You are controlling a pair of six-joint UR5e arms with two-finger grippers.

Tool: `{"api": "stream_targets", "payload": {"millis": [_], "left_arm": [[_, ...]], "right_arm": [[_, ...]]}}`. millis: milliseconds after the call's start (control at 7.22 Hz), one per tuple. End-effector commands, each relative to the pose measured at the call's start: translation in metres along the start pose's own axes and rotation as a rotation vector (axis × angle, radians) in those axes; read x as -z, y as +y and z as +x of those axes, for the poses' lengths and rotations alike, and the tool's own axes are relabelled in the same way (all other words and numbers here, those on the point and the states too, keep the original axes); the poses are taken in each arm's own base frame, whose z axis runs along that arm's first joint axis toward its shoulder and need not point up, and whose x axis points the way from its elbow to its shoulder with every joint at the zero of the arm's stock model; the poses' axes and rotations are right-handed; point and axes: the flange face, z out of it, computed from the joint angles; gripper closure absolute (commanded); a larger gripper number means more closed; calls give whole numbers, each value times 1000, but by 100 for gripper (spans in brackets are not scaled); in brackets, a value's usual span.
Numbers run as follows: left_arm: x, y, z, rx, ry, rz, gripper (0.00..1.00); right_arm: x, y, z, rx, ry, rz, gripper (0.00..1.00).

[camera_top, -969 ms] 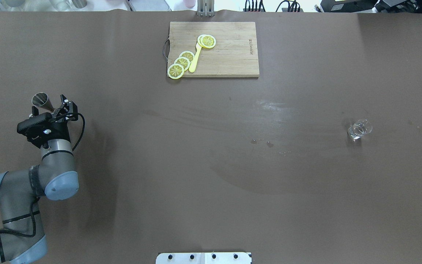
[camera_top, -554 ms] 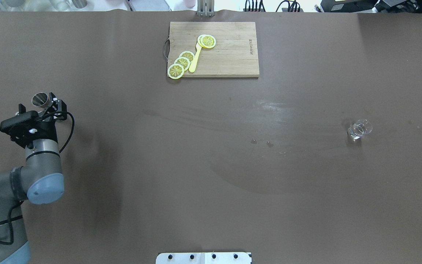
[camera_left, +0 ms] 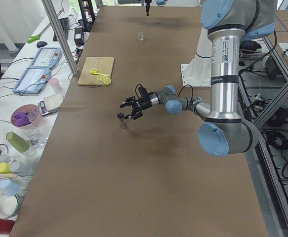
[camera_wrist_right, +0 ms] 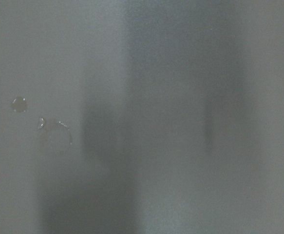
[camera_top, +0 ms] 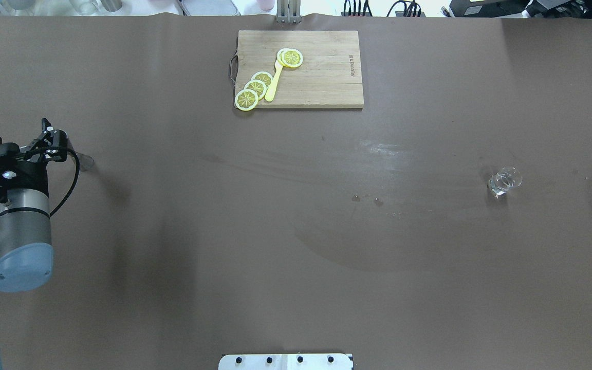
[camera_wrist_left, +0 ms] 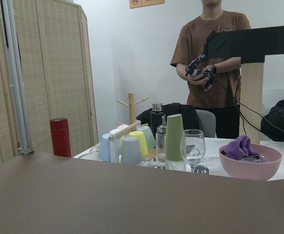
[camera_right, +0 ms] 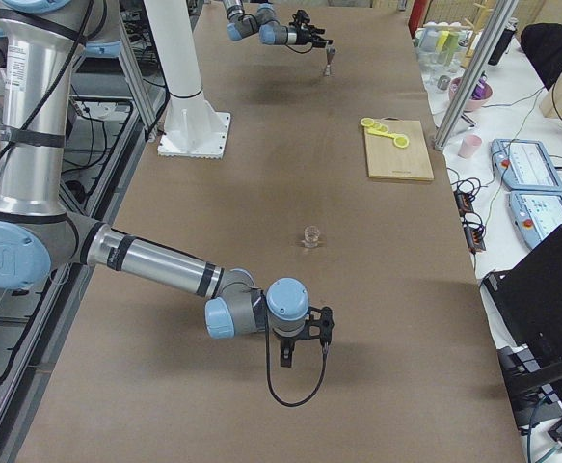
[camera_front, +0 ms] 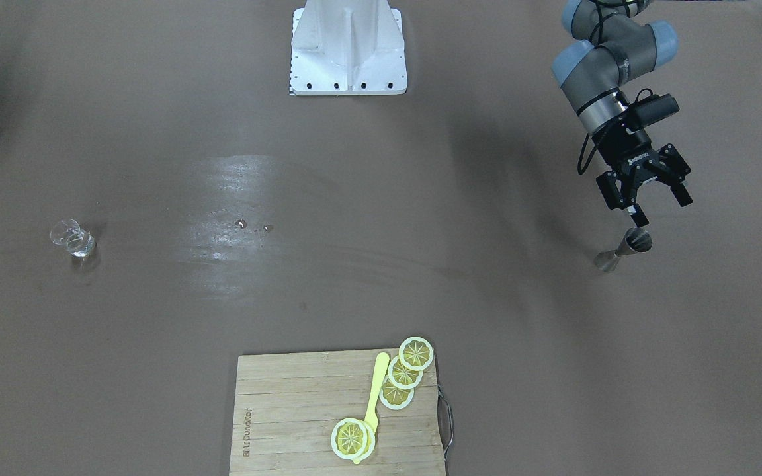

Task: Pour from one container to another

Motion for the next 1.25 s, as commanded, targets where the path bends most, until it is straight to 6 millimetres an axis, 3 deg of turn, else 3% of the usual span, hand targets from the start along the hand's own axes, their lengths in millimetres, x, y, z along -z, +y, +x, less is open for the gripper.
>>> {"api": "stream_targets", "payload": {"millis": [0,138,415,692,1107], "left_arm": [[11,-40,21,-107,41,-62,3],[17,-50,44,-148,86,-90,3],[21,-81,95,-263,231,-223,3],[21,-101,124,-367,370,-366,3],[-9,-123,115,-559,540,-570,3]], "right_arm": [[61,1,-20,22,22,-88,0],[82,14,-20,70,42,-86,0],[83,15,-18,78,79,-122,0],[89,17,-26,85,32,-104,0],[83,26,-18,83,44,-110,0]]}}
